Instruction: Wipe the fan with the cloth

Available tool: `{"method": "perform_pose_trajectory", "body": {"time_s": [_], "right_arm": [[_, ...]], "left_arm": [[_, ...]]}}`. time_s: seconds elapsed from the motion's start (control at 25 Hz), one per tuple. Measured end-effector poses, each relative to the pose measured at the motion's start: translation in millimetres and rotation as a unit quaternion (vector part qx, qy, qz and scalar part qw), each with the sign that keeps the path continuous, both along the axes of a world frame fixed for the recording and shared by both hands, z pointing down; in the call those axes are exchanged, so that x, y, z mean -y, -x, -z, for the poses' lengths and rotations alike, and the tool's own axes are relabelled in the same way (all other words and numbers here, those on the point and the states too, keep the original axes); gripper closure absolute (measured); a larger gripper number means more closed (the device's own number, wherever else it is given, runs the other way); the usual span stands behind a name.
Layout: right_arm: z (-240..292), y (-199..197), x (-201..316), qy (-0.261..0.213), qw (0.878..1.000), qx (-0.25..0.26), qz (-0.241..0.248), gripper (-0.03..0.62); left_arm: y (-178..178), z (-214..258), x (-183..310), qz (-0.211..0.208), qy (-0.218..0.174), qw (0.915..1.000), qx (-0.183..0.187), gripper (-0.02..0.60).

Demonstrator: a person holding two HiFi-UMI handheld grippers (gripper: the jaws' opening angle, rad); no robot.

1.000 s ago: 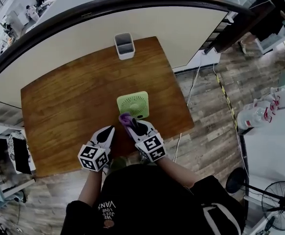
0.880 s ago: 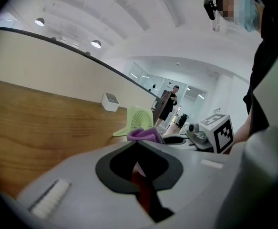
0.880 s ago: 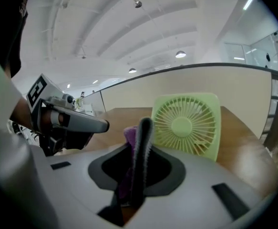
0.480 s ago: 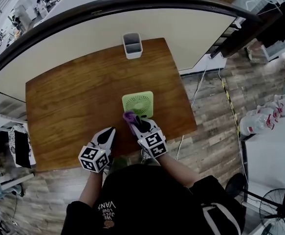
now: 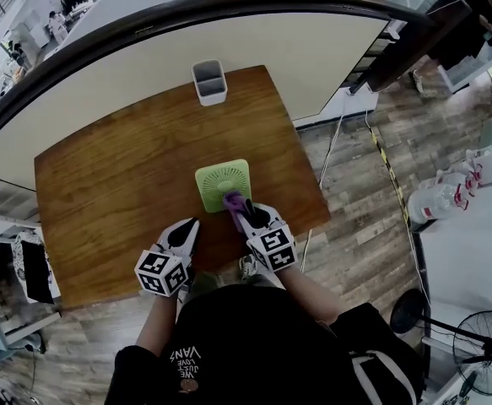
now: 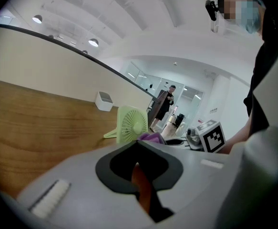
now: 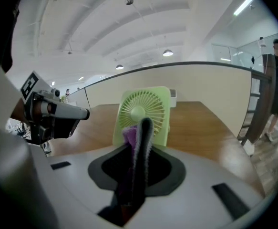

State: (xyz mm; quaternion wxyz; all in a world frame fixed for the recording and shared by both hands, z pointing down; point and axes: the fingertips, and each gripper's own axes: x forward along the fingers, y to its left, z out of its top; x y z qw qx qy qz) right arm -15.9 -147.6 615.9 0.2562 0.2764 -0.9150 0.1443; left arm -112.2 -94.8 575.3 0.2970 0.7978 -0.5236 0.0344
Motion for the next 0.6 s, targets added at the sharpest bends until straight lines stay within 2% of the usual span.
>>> {"method": "perform_pose_trajectory", "body": {"time_s": [0.4,0.6], "right_arm": [[-3.7,-49.4,19.7,0.003,0.997,-0.027,-0.077,0.51],[-1.4,-70.4,29.1,0.007,0.99,-0.035,-0.136,0.51]], "left_arm": [[-18.8,4.0,14.7,-0.039,-0.005,0.9992,-0.006,0.569],[-18.2,9.2,21.7,-0.058,-0.01,0.9982,-0.006,0.57]]}}
